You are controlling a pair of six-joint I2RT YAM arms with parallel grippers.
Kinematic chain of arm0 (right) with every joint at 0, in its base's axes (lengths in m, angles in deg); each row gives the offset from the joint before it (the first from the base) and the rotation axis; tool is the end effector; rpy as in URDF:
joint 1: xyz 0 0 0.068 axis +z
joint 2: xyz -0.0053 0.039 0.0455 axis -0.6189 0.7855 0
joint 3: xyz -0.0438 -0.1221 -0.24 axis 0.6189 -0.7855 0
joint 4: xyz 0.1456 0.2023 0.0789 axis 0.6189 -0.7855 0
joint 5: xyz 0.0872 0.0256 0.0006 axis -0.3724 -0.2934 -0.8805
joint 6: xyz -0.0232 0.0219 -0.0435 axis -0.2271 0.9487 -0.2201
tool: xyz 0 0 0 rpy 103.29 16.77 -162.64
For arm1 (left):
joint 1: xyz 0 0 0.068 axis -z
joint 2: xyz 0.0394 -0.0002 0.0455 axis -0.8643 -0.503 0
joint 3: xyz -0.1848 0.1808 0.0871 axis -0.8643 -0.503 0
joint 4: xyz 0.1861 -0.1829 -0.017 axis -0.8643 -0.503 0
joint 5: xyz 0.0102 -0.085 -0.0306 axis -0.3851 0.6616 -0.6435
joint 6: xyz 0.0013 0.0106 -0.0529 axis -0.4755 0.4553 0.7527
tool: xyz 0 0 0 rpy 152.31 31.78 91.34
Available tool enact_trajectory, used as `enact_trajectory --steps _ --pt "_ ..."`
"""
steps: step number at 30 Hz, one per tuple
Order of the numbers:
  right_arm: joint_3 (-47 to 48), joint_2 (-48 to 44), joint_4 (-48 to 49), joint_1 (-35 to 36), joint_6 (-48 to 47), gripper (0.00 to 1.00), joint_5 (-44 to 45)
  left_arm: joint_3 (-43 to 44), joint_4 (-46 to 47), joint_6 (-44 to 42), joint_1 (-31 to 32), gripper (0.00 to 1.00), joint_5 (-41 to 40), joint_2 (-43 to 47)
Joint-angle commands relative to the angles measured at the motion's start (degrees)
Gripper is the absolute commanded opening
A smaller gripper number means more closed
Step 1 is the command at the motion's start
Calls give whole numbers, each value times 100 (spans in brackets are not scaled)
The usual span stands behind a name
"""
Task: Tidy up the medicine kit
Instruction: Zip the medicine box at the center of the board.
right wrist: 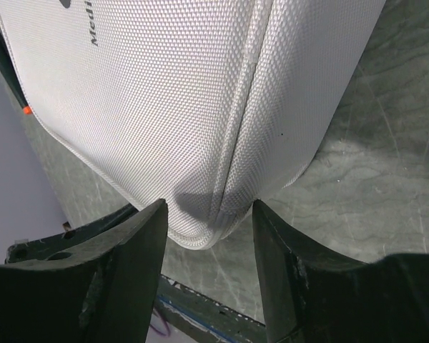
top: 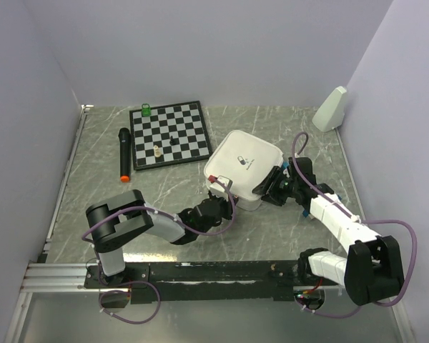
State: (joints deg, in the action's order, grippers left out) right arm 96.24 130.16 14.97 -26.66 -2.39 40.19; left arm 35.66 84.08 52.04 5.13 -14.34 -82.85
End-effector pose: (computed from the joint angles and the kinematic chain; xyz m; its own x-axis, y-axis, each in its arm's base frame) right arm 0.2157 0.0580 0.2056 -0.8177 0.5000 -0.2853 0.1987 0.7103 0.6753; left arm 0.1566 -0.2994 0.1513 -0.3834 -0.1654 -0.9086 0.5321 0.7645 -0.3637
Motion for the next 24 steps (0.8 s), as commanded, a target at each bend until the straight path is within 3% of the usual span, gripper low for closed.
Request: enact_trajectory --steps 1,6,12,13,24 --pt "105 -18 128 -41 -26 56 -79 16 413 -153 90 1 -260 -29" --pt "193 220 -12 -32 -140 48 0 130 475 -250 283 1 -357 -125" --pt "141 422 -57 -59 -237 3 97 122 413 -101 372 1 -594 -187" --pt "123 448 -48 -67 -245 0 88 87 404 -75 372 1 -690 -187" --pt "53 185 -267 -129 -535 0 334 -273 211 163 223 1 -1201 94"
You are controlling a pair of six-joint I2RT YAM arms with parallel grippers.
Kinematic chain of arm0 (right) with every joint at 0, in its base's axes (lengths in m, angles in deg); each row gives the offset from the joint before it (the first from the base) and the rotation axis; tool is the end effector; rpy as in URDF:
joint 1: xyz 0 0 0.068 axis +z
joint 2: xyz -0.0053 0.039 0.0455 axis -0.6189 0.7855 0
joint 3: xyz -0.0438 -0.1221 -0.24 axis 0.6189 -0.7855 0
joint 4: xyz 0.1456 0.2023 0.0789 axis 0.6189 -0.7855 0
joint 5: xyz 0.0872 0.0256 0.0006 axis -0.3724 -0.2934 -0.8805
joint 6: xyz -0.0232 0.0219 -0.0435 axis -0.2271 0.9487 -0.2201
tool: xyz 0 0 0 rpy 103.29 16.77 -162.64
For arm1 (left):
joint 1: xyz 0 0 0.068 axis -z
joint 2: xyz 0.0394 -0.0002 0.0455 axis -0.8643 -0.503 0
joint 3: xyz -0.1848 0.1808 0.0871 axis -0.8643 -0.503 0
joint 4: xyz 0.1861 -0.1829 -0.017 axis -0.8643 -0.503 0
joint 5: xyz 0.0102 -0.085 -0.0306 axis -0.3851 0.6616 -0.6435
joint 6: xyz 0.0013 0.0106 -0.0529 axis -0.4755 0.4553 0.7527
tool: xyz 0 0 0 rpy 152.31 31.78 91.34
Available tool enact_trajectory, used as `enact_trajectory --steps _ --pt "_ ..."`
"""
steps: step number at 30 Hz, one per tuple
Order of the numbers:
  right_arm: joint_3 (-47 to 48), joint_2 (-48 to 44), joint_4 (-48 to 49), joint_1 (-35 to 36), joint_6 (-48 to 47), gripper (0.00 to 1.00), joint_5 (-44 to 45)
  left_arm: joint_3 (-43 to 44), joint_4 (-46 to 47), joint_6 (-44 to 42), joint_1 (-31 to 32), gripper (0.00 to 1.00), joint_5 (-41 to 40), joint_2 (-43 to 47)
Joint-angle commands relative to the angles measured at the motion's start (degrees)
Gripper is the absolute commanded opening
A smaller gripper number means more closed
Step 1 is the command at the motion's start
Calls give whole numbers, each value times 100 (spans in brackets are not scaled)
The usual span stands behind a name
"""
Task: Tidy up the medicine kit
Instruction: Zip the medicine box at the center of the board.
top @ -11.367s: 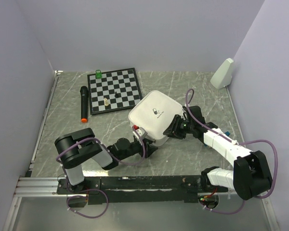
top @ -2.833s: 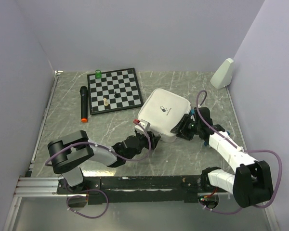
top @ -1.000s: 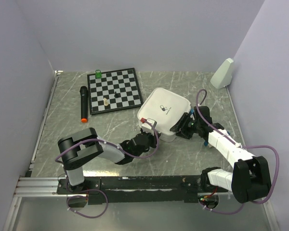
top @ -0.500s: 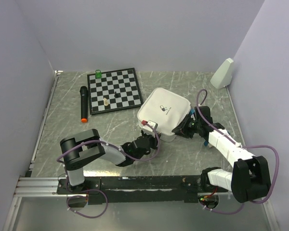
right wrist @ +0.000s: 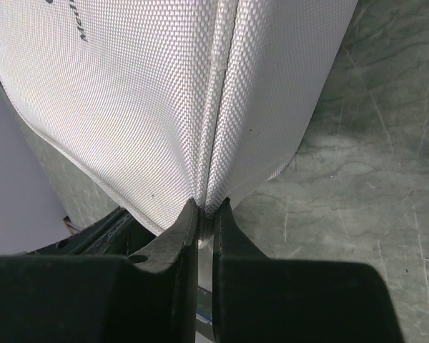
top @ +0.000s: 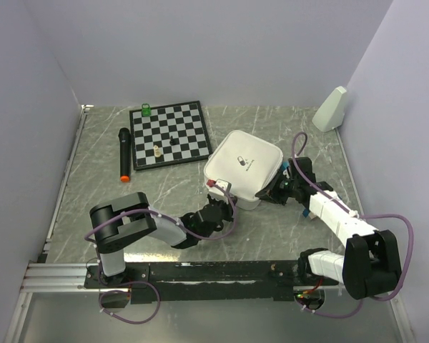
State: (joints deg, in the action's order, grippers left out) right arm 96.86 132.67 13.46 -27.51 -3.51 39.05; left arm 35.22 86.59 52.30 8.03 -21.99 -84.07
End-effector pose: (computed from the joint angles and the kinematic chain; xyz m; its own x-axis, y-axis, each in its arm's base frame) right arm 0.2195 0.0560 0.1983 -0.8372 0.4884 -0.2461 0.2246 0.7174 0.6595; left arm 0.1443 -0.3033 0.1476 -0.3413 -0.1996 -0.9185 0.4797 0.8034 -0.3528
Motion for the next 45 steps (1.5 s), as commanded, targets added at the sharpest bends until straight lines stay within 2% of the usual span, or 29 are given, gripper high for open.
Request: enact_trajectory --steps 1,11,23,28,33,36,41,43,45 --pt "-17 -93 -160 -61 -485 0 448 -265 -23 154 -112 1 -436 234" --pt "-210 -356 -336 -140 -696 0 465 -353 -444 365 -551 1 -883 419" --pt "-351 -664 -573 -193 -1012 0 553 -739 -1139 1006 -1175 1 -1385 910" --pt "-544 -1085 -705 -202 -987 0 703 -933 -1121 1051 -1483 1 -1367 1122" --pt "-659 -1454 -793 -246 -925 0 826 -1126 -1060 1007 -1536 1 -1297 1359" --pt "-720 -1534 -619 -255 -960 0 406 -1363 -744 919 -1475 1 -1139 1491" --pt "-633 -1675 -591 -246 -793 52 228 -1381 -700 743 -1133 1 -1323 1517" --pt "-519 -1640 -749 -255 -784 64 386 -1381 -708 726 -1027 1 -1402 1526" --pt "-439 -1535 -820 -246 -793 71 474 -1425 -709 708 -887 1 -1473 1561"
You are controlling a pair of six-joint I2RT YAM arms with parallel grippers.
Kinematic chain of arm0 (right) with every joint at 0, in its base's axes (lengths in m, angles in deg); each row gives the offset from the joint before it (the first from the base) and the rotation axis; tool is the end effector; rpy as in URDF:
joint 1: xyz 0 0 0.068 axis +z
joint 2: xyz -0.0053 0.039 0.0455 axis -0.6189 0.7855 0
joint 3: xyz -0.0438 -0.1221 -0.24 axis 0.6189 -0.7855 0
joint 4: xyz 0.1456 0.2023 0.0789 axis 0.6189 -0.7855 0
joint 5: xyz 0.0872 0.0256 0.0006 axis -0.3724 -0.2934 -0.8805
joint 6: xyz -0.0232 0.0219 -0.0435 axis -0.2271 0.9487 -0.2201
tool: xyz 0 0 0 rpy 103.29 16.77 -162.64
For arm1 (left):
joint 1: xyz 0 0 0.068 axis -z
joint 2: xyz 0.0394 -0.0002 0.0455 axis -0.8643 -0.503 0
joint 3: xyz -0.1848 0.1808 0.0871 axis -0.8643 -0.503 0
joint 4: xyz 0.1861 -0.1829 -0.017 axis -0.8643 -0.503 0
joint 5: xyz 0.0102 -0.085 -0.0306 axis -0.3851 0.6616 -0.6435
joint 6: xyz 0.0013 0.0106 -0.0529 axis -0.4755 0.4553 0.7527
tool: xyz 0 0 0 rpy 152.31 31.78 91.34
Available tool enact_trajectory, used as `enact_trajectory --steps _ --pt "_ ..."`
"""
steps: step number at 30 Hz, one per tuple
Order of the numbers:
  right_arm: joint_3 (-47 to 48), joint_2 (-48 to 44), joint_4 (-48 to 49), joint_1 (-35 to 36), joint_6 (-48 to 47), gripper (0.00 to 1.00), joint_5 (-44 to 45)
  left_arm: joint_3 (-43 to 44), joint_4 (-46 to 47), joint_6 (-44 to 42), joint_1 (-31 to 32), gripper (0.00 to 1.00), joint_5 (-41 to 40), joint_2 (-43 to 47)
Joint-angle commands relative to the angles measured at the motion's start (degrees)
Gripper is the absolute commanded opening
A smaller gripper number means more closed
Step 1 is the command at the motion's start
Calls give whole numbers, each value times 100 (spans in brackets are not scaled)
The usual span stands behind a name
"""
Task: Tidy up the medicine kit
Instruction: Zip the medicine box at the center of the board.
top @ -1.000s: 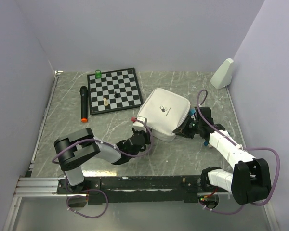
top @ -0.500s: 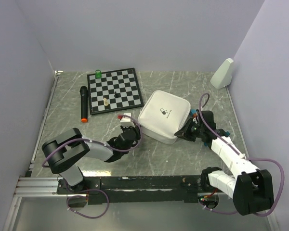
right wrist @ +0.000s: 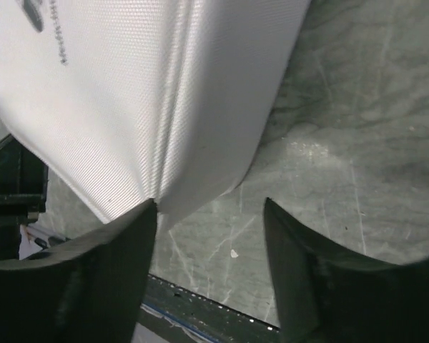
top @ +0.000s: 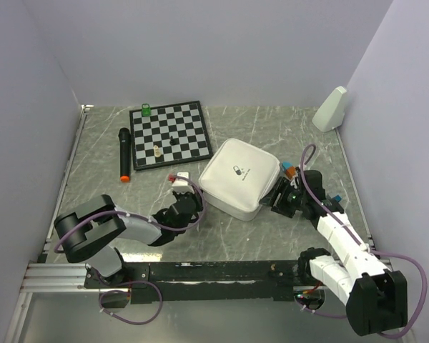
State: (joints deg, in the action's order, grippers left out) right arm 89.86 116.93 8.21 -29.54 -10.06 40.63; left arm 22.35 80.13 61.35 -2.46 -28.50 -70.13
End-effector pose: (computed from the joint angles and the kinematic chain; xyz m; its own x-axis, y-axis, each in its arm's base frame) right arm 0.1738 0.0400 0.2030 -0.8125 0.4445 -0.3772 0.1289 0.7680 0.6274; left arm 0.1650 -0.2157 0.1488 -0.3285 -0.3481 -0.8780 0.1678 0.8933 -0.4170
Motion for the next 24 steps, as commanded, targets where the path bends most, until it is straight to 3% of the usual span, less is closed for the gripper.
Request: enact_trajectory --steps 1,13,18,24 --pt "313 109 -287 -51 -146 73 334 -164 -35 -197 276 1 -856 184" --pt "814 997 232 -43 -164 76 194 -296 -88 137 1463 1 -1024 115" --pt "1025 840 -48 -34 -138 76 290 300 184 -214 1929 1 -796 -526" --pt "1095 366 -804 19 -146 76 615 837 501 -566 2044 1 -470 -1081"
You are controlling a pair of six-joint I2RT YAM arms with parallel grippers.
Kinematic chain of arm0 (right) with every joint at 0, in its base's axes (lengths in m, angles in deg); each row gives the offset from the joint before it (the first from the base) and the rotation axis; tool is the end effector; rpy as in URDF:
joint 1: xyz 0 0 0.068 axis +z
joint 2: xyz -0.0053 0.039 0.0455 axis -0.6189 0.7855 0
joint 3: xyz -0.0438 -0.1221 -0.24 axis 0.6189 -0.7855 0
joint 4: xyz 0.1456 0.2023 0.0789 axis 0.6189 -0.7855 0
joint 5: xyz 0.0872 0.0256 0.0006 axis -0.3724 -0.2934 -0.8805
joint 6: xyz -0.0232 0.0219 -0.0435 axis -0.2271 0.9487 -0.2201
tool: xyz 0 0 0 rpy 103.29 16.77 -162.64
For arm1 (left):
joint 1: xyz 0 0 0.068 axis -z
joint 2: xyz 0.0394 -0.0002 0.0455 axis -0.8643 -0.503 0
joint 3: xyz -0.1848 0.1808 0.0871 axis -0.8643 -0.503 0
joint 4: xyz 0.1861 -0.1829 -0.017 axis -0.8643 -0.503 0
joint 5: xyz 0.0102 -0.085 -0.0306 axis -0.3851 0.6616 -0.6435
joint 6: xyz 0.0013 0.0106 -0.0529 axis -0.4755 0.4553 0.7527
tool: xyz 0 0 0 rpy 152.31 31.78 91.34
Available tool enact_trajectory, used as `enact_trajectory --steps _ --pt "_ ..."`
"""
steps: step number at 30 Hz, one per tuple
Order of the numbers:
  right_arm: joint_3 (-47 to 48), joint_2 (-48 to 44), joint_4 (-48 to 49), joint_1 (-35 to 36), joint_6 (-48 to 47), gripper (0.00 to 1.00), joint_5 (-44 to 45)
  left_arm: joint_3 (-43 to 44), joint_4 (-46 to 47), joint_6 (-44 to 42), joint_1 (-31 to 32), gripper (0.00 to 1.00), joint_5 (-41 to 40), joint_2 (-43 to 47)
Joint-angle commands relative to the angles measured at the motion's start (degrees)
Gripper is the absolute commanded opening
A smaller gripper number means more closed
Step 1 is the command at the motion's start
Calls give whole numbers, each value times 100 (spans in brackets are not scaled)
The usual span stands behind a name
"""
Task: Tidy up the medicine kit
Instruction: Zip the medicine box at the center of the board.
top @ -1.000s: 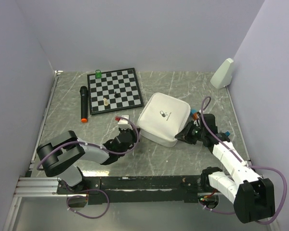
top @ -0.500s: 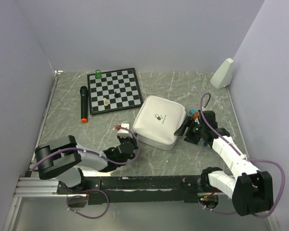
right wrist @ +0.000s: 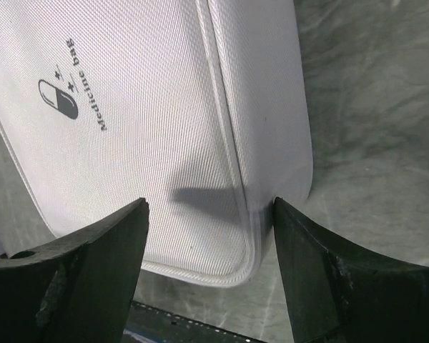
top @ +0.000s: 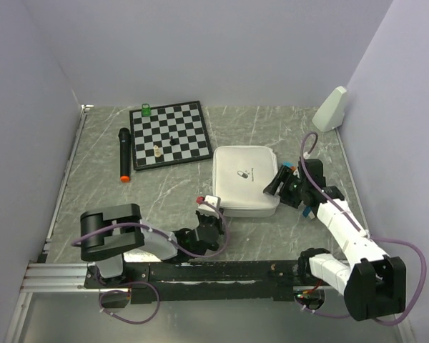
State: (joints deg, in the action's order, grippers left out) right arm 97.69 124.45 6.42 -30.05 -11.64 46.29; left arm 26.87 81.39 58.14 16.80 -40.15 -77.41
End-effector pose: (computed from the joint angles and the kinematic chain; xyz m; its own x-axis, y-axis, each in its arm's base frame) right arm 0.2017 0.0390 0.2213 -0.7888 0.4526 -0.4159 0.1750 0.8140 0.5538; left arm 0.0938 -0.2745 0.1389 -0.3102 -0.2076 -0.9277 0.3316 0.8909 -0.3103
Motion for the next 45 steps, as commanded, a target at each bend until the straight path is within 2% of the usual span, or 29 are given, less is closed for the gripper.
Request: enact_trajectory --steps 1,7,15,26,29,36,45 --pt "295 -474 -722 60 -15 76 41 455 409 -297 119 1 730 -414" --pt "-12 -756 -679 104 274 72 -380 728 541 -421 118 1 950 -678" --pt "-232 -450 -222 218 565 68 -723 1184 646 -702 119 1 1257 -1047" --pt "-381 183 446 210 1074 60 -223 1080 699 -702 119 1 1275 -969" --pt "-487 245 657 218 1180 48 -161 992 717 -684 119 1 1240 -925" --pt "-469 368 692 210 1145 0 -91 834 700 -641 119 1 1109 -837" --pt "-584 228 491 210 943 0 138 368 349 -228 -57 1 546 -529"
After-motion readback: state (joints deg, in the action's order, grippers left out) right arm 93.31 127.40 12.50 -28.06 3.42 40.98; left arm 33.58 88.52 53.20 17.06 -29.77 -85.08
